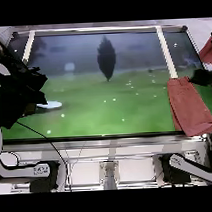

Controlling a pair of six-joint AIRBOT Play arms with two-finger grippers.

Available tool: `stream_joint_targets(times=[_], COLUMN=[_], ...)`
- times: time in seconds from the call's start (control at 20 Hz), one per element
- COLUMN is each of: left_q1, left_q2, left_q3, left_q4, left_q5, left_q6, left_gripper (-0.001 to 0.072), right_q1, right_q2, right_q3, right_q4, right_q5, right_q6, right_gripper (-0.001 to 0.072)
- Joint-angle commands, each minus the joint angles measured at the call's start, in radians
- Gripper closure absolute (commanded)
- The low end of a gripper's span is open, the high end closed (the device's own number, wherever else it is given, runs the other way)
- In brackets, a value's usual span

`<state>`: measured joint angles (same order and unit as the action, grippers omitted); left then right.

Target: Fold the clothes and pants, and hang the long-sleeved shirts on hangers.

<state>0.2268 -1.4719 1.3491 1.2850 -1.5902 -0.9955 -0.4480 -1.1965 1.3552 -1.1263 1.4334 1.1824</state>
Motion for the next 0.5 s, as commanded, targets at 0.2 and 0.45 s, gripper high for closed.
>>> stream_joint_targets(times=[0.2, 0.45], left_q1=[0.0, 0.0], left_q2=[0.0, 0.0], left_q3=[0.0, 0.0], left_q4=[0.0, 0.0], left_q5=[0.0, 0.0], left_q6=[0.0, 0.0], left_gripper=[0.0518, 0.0518], right_q1=[0.565, 0.712], right_q2=[0.053, 0.043], right_q3=[-0.091, -0.229], right_q4=[-0.08, -0.132], right_q5=[-0.108, -0.184], right_q6=[0.097, 0.119], right_gripper=[0.0705, 0.0705])
